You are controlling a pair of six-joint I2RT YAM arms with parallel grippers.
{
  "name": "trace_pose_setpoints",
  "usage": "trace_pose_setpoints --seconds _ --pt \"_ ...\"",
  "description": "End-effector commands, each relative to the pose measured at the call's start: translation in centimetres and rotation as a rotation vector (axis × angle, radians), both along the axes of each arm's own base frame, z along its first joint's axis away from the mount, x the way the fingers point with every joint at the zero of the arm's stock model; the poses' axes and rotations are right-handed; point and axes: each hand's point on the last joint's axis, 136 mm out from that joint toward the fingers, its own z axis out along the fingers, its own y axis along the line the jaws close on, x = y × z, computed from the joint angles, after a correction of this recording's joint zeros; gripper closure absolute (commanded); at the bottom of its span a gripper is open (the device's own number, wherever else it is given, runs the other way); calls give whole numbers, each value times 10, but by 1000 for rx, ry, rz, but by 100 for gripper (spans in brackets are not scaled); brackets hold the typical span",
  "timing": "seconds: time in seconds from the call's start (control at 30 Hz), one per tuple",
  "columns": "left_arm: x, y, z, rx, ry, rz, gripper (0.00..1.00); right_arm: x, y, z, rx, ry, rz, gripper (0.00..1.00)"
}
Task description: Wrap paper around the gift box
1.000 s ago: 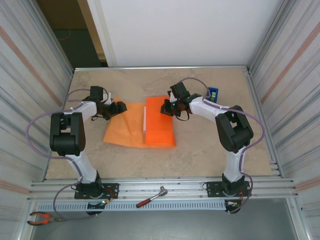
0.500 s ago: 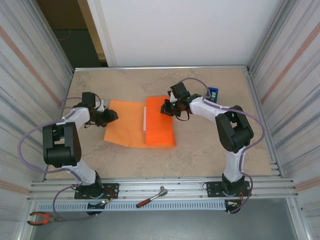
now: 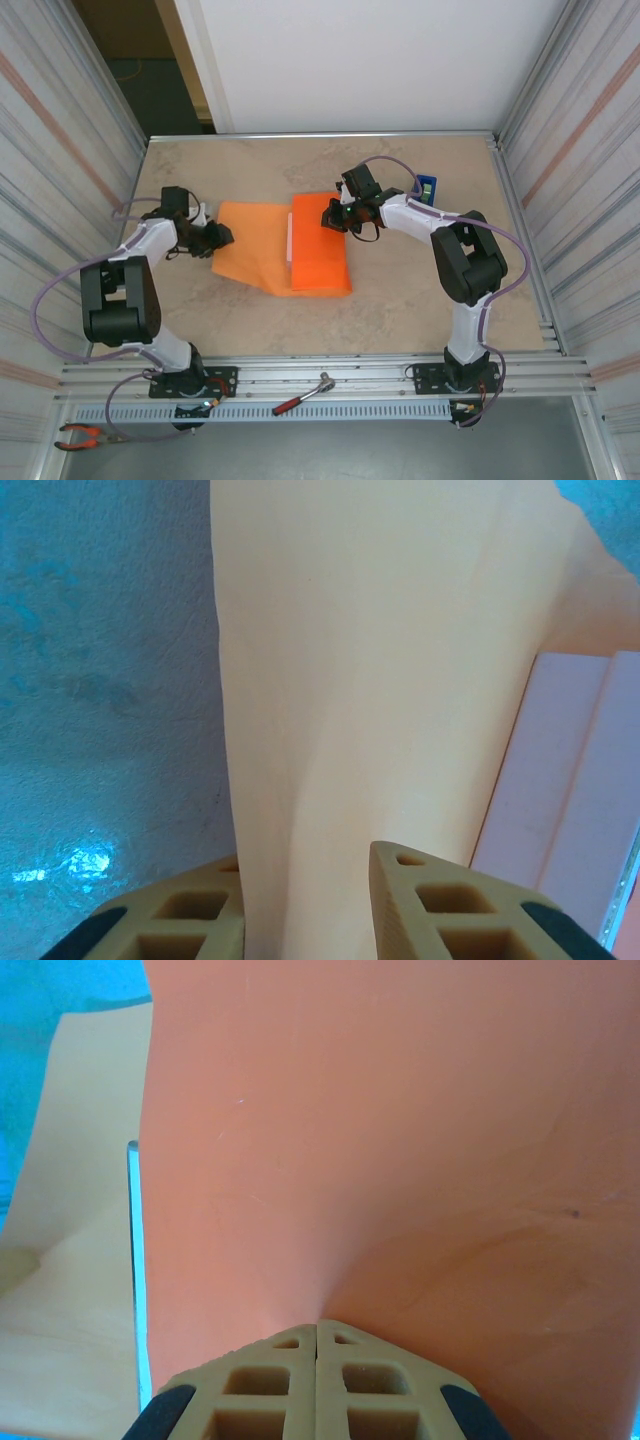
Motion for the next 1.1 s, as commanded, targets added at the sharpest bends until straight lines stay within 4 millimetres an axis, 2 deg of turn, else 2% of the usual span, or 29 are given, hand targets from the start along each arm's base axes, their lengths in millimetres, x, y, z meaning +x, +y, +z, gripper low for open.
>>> trace_pose_setpoints --seconds 0.0,0.13,0.33,0.43,0.6,0.73,0.9,1.07 --pt "-10 1 4 -6 13 11 69 -17 -24 -58 -134 126 -54 100" --pt "-10 2 9 1 -2 16 72 -18 -24 -59 -135 126 -53 100" --pt "-13 -3 26 -18 -59 -3 99 -18 -24 -58 -134 128 -55 100" --pt "-16 -15 46 -59 -132 -41 100 -17 -24 -58 -132 126 -56 100" --pt "-26 -62 84 -124 -258 -174 100 -19 -23 -60 -134 131 -57 100" --pt "-31 -104 104 -182 -284 -255 100 -20 -22 -62 -137 134 -58 100" --pt "-34 -159 107 -268 -240 -324 100 -22 -20 -65 -139 141 -55 100" --pt "-31 -197 93 -333 -163 -316 100 -23 -20 -68 -144 147 -56 100"
